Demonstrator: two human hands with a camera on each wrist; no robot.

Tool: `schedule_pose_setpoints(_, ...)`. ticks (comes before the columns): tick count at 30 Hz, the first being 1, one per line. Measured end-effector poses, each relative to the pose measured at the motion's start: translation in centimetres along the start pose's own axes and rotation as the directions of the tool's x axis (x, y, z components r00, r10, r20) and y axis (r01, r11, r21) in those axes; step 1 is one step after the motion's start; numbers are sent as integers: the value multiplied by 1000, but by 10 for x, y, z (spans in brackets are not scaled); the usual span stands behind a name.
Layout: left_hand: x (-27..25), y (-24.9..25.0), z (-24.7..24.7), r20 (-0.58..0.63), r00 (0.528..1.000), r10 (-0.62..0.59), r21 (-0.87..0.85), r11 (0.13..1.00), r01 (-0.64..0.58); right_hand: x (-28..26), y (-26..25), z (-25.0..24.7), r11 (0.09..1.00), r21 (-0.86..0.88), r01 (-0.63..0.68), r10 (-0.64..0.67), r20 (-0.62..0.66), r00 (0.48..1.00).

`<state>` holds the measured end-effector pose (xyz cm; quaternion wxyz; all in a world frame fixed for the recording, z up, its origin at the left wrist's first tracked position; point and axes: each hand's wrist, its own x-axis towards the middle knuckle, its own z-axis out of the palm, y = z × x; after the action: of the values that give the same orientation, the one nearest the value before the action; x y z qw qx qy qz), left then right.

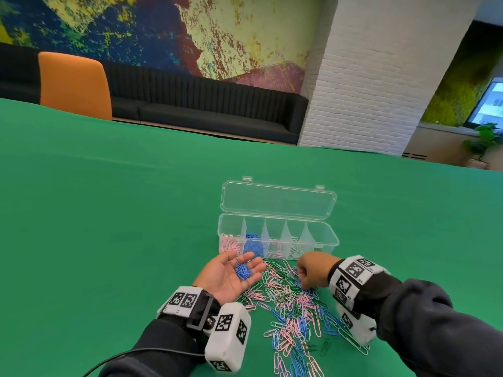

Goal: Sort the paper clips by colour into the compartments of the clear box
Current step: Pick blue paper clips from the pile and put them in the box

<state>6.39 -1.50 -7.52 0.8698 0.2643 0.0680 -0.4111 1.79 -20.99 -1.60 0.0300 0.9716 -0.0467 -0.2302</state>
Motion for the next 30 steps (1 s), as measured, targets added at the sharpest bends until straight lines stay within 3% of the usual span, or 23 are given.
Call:
schedule_pose_setpoints(6,0,1,-1,-7,1000,4,13,1000,-4,-1,3,-7,987,152,43,-34,-63,997)
schedule_pose_setpoints(11,1,0,0,-13,1000,1,16,1000,0,-7,2,-21,919,381,101,-76,-79,994)
schedule_pose_setpoints(13,1,-1,0,-19,1000,-1,19,1000,1,-9,-4,-26,868,470,159,-118,-115,986)
schedule_pose_setpoints(16,0,-6,4,-21,1000,-19,25,1000,19,-12,-12,-34,721,647,247,-147,-206,967)
schedule_pose_setpoints(18,0,-9,5,-9,999,-34,9,999,34,-13,-13,-36,808,541,233,-154,-188,970)
schedule_pose_setpoints(21,0,-8,5,-2,999,-32,-23,999,32,-14,-10,-27,977,168,128,-121,-52,991)
schedule_pose_setpoints(24,0,-6,4,-5,1000,-17,-35,999,17,-10,-5,-8,998,0,62,-62,32,998)
schedule_pose_setpoints(30,-2,-7,4,-14,1000,-9,-11,1000,8,-3,0,2,999,-30,33,-33,-14,999)
